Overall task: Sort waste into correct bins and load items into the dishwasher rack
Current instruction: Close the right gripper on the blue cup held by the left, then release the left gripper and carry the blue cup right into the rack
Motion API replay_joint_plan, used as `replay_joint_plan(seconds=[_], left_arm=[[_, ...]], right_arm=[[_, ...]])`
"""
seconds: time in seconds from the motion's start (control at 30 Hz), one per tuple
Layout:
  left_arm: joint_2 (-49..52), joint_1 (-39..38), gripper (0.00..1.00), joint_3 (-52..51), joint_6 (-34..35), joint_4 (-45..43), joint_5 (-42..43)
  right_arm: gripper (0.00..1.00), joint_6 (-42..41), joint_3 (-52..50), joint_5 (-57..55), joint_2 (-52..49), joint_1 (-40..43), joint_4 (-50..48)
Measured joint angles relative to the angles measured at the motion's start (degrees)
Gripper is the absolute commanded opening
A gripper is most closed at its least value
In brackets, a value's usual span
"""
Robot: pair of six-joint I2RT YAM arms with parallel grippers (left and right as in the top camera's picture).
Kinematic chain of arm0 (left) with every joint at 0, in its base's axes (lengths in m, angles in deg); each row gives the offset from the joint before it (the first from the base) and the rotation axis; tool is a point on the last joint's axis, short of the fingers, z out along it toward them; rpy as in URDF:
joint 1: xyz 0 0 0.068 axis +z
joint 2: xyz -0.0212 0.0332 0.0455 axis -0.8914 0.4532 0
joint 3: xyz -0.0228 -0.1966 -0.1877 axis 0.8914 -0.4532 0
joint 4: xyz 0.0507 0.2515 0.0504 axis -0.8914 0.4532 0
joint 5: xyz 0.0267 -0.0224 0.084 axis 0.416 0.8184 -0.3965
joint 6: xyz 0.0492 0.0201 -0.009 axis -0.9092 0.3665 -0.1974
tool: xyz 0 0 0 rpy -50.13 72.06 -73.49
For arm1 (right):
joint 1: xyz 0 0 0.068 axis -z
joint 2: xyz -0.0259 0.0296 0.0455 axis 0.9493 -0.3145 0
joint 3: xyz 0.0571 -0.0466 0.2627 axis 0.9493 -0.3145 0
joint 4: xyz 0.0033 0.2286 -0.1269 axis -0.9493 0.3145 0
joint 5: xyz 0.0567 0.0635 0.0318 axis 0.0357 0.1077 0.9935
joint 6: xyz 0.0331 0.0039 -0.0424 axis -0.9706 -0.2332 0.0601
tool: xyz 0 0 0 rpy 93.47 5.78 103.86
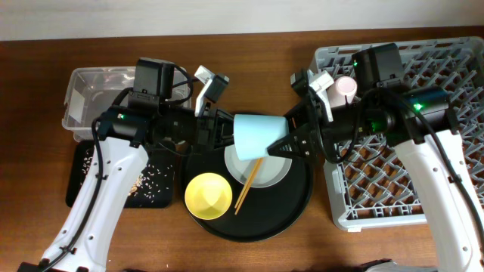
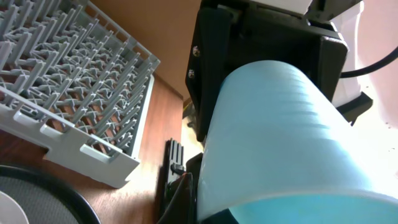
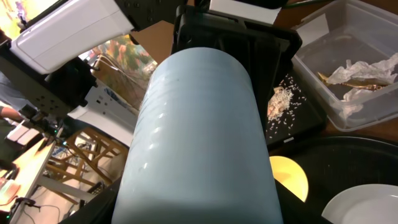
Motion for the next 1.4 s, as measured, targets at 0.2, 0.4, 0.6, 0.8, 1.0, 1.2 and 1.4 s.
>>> replay_joint_plan(seconds=[0.2, 0.4, 0.6, 0.8, 1.0, 1.2, 1.4], left_arm=[[0.0, -1.9, 0.65, -0.3, -0.2, 0.7, -4.8], [0.1, 2.6, 0.99, -0.6, 0.0, 0.8, -12.1], [0.2, 4.3, 0.99, -0.8, 0.2, 0.9, -17.6], [0.3, 4.0, 0.99, -0.8, 0.2, 1.1, -25.6], [0.3, 4.0, 0.99, -0.8, 0.2, 1.1, -36.0], [0.3, 4.0, 0.99, -0.8, 0.2, 1.1, -45.1], [0.3, 4.0, 0.99, -0.8, 0.2, 1.1, -48.5]], right_arm=[[0.55, -1.9, 0.1, -4.7, 0.0, 0.3, -2.2], [0.51, -8.5, 0.2, -15.0, 0.3, 0.3, -2.4], [0.51, -19.7, 0.5, -40.7, 0.5, 0.4, -0.9], [0.51, -29.1, 0.5, -65.0, 0.5, 0.4, 3.7], [0.51, -34.6, -0.6, -76.6, 0.5, 0.5, 4.2], [0.5, -37.1, -7.1, -78.9, -2.9, 5.1, -0.2], [0.5, -37.5, -8.1, -76.4, -7.3, 10.1, -1.1]])
